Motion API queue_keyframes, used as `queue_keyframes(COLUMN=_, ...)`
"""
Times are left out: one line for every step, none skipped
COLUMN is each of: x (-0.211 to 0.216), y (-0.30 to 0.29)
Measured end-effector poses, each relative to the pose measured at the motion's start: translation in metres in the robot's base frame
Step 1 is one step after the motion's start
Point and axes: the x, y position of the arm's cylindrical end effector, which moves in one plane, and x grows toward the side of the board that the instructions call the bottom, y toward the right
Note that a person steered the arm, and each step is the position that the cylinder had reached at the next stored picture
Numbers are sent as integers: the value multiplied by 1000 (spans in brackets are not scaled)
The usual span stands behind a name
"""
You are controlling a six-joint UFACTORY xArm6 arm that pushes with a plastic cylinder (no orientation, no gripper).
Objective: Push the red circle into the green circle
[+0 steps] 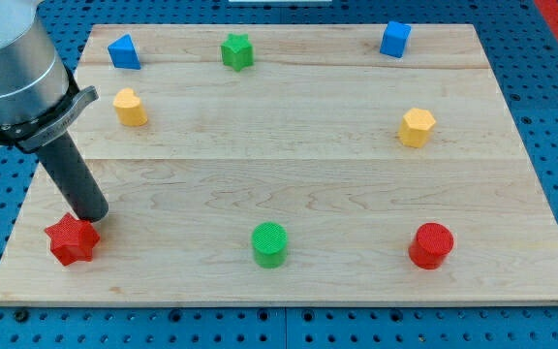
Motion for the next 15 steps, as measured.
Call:
queue_keyframes(x=-2, y=0)
queue_keyframes(x=-34, y=10)
queue_keyframes(x=-45, y=77)
queue_keyframes(x=-46, y=170)
queue_keyframes(x=-46, y=253)
queue_keyframes(x=-42, y=295)
queue_keyframes(x=-28, y=353)
queue_keyframes(x=2, y=410)
queue_keyframes(x=25, y=426)
queue_keyframes(x=25, y=380)
queue_keyframes(x=33, y=401)
queue_keyframes(x=33, y=381)
queue_keyframes(x=40, y=370)
queue_keyframes(x=51, y=371)
queue_keyframes(x=53, y=346)
